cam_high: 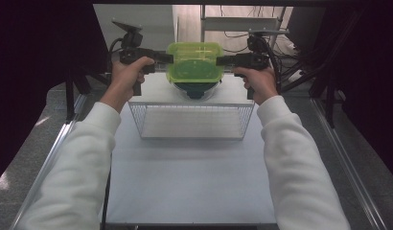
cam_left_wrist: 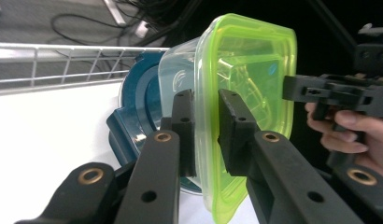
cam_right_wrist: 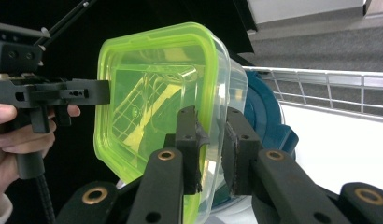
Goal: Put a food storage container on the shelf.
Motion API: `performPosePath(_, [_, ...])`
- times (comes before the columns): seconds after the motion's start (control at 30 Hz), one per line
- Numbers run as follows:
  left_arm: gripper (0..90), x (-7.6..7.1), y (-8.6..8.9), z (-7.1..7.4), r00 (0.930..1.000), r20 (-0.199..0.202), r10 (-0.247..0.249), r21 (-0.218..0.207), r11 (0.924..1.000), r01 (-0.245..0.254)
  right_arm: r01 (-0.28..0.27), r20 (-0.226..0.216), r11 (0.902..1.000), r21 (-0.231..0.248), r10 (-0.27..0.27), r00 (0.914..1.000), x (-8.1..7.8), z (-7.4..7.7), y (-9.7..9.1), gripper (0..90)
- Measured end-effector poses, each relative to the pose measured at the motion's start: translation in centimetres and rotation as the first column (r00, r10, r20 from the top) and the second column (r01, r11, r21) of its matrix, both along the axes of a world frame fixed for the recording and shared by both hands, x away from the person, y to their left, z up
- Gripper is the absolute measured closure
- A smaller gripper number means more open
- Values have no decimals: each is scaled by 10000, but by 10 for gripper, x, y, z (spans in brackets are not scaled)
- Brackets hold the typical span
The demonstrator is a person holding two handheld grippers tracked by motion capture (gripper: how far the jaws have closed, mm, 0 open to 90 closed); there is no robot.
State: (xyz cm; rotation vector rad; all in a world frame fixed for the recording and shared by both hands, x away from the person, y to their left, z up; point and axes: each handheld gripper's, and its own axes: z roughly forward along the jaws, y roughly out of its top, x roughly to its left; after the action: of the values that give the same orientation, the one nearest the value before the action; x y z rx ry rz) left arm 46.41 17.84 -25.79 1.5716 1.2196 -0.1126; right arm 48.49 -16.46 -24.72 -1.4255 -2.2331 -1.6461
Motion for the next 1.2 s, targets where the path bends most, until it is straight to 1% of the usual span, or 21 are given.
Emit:
performPosePath(0.07, [774,5,2,-3,9999,-167,17,-233,9997,-21,21,-170,10000,83,-19,9999,4,-1,0,766])
performPosePath(0.2, [766,14,1,-9,9992,-371,135,-429,9990,-151,141,-711,9996,235,-124,9974,14,-3,0,743])
performPosePath(0.27, [756,19,2,-12,9983,-566,162,-688,9974,-201,206,-971,9992,349,-172,9951,19,-6,0,731])
performPosePath(0.37, [742,23,2,-16,9970,-756,174,-849,9961,-238,291,-1274,9978,601,-212,9916,25,-10,-2,717])
performPosePath(0.43, [729,26,2,-18,9969,-770,162,-861,9960,-228,415,-1470,9959,804,-293,9887,28,-13,-2,710])
performPosePath(0.57, [712,28,2,-21,9969,-770,149,-1006,9947,-226,554,-1624,9935,990,-388,9860,31,-15,-2,698])
performPosePath(0.67, [696,29,1,-22,9975,-684,199,-931,9953,-262,607,-1634,9924,1066,-427,9856,31,-16,-2,680])
performPosePath(0.7, [690,29,1,-22,9978,-638,192,-867,9959,-247,648,-1615,9922,1061,-471,9857,31,-17,-2,656])
performPosePath(0.73, [674,29,0,-22,9978,-610,258,-854,9959,-309,685,-1579,9925,1016,-519,9861,31,-17,-2,630])
performPosePath(0.77, [636,29,0,-23,9977,-574,354,-820,9958,-400,707,-1524,9927,973,-554,9868,31,-17,-2,594])
performPosePath(0.83, [489,28,1,-25,9972,-478,570,-1053,9925,-618,759,-1431,9934,859,-631,9877,31,-18,-3,528])
performPosePath(0.87, [436,28,1,-26,9969,-417,670,-1088,9915,-711,756,-1204,9939,809,-656,9906,31,-18,-3,491])
performPosePath(0.97, [340,25,4,-27,9969,19,781,-900,9929,-776,809,-477,9955,496,-785,9958,26,-14,-4,388])
performPosePath(1.03, [297,21,6,-25,9968,293,750,-736,9946,-726,791,-53,9958,465,-790,9969,23,-12,-6,343])
performPosePath(1.07, [283,18,6,-24,9965,477,691,-586,9961,-663,724,116,9964,440,-730,9973,21,-10,-7,329])
performPosePath(1.17, [262,8,8,-17,9938,956,571,-390,9978,-536,566,543,9981,259,-580,9968,14,-6,-14,310])
performPosePath(1.2, [258,4,8,-14,9920,1133,551,-254,9983,-525,508,701,9985,203,-521,9962,11,-5,-16,303])
